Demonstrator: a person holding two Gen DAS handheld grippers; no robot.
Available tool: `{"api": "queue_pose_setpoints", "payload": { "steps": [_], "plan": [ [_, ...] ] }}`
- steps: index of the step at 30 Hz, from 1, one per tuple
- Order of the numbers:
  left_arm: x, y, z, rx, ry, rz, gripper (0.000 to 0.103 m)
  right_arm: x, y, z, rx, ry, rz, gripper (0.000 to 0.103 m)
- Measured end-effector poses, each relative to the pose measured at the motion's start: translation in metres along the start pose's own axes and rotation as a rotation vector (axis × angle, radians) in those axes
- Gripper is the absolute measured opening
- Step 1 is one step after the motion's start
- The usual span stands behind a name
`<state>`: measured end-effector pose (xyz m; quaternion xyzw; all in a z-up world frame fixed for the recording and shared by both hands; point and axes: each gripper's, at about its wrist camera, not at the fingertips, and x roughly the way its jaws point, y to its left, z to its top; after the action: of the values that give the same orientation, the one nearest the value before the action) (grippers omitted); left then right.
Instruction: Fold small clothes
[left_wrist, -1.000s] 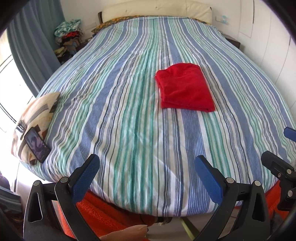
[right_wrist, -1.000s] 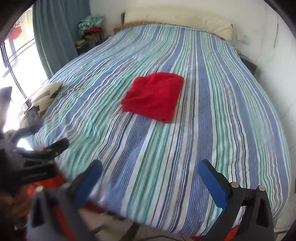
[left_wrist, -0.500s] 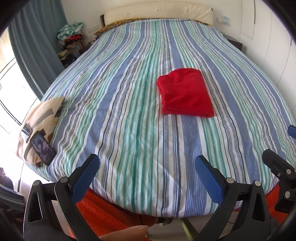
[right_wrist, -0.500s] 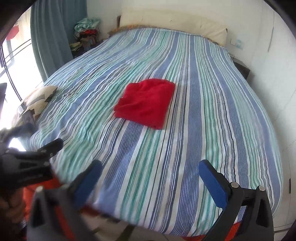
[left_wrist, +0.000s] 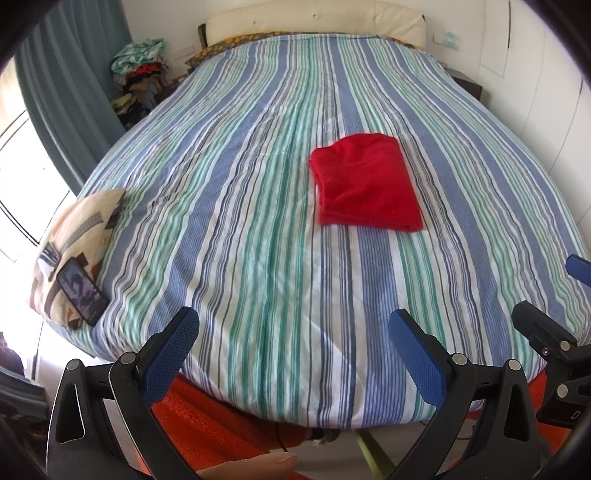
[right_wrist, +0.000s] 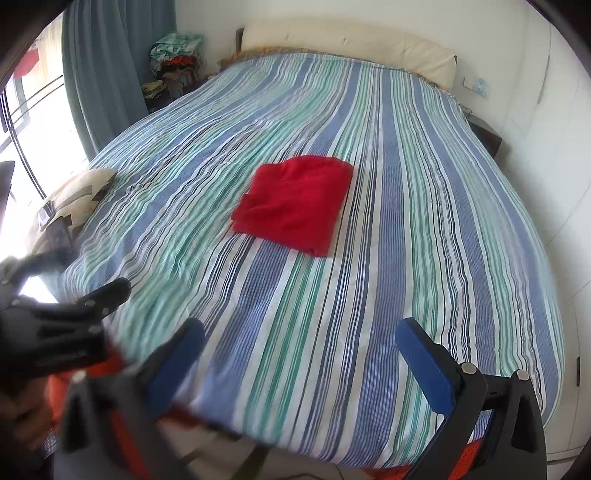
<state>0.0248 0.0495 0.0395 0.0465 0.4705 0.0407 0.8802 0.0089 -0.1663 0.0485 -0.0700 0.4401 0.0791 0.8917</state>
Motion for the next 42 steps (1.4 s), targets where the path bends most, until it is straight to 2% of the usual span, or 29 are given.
{"api": "queue_pose_setpoints", "payload": {
  "steps": [10, 16, 20, 26, 31, 35, 39, 42],
  "plan": [
    [0.007, -0.002, 0.000, 0.003, 0.030, -0.026, 0.102, 0.003, -0.001, 0.000, 0.006, 0.018, 0.005, 0.102],
    [0.008, -0.002, 0.001, -0.002, 0.024, -0.022, 0.102, 0.003, 0.000, 0.001, 0.002, 0.014, -0.024, 0.102],
    [0.008, -0.004, 0.002, -0.011, 0.023, -0.051, 0.102, 0.004, -0.002, 0.002, -0.001, 0.013, -0.038, 0.102],
    [0.011, -0.008, 0.004, 0.005, 0.006, -0.014, 0.103, 0.004, -0.004, 0.003, -0.002, 0.010, -0.049, 0.102],
    [0.009, -0.009, 0.009, 0.006, -0.036, -0.048, 0.103, 0.001, -0.008, 0.007, -0.002, -0.008, -0.066, 0.102],
    [0.009, -0.009, 0.013, 0.026, -0.067, -0.019, 0.103, -0.001, -0.013, 0.010, 0.004, -0.023, -0.076, 0.102],
    [0.007, -0.005, 0.015, 0.014, -0.071, -0.078, 0.103, 0.000, -0.017, 0.012, 0.008, -0.024, -0.089, 0.103],
    [0.003, -0.006, 0.017, 0.018, -0.069, -0.086, 0.103, 0.000, -0.019, 0.012, 0.006, -0.022, -0.104, 0.103]
  ]
}}
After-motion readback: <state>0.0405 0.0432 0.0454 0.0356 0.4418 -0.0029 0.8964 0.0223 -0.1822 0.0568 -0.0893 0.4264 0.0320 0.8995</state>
